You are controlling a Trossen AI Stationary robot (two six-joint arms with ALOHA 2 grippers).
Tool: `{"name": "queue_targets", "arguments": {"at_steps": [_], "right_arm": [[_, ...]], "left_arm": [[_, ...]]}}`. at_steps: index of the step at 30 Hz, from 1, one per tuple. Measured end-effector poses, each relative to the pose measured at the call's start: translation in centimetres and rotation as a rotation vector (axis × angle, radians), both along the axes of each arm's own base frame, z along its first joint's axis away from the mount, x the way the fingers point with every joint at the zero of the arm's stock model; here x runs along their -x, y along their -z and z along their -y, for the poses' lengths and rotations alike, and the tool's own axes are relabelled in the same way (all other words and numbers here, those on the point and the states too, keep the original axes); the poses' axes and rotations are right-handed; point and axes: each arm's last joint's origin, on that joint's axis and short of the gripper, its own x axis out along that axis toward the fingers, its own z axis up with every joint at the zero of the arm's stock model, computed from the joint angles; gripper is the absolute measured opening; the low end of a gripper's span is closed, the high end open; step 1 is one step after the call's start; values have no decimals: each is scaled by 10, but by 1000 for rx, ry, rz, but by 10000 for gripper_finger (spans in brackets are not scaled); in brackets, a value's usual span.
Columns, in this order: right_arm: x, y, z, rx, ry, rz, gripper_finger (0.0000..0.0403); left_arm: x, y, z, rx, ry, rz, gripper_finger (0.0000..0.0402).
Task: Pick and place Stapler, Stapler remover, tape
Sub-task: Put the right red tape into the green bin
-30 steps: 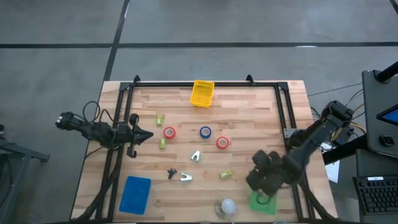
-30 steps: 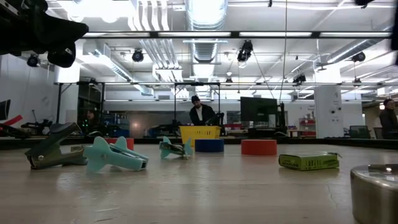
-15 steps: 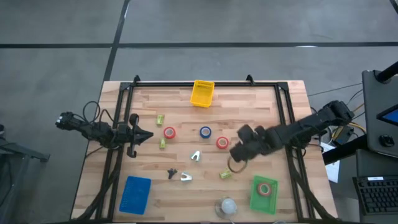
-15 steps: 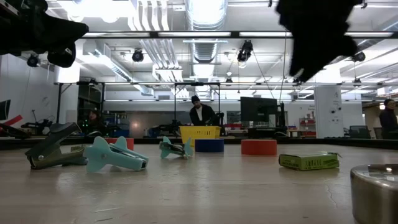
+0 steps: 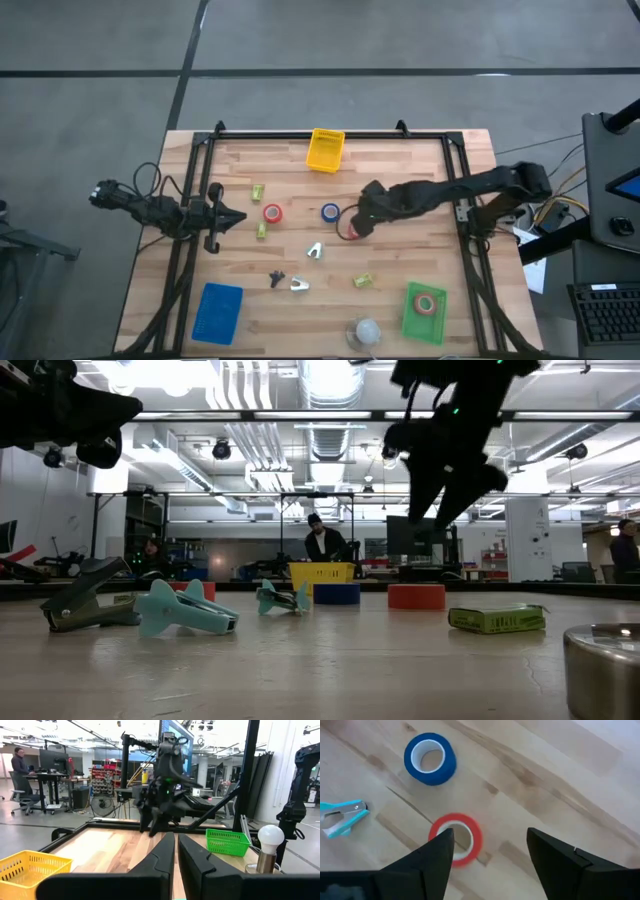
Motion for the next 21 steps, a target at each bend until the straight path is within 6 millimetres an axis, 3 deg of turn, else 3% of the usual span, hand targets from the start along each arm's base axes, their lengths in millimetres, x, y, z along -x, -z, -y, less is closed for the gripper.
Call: {"name": "queue_targets", "arguments": {"at_steps": [11,21], "right_arm": [[-19,44,8,-84,-54,-124,248],[-23,51,7,-92,-69,-126,218]], "left_arm": [[0,0,0,0,0,0,26],[0,0,0,0,0,0,26]]}}
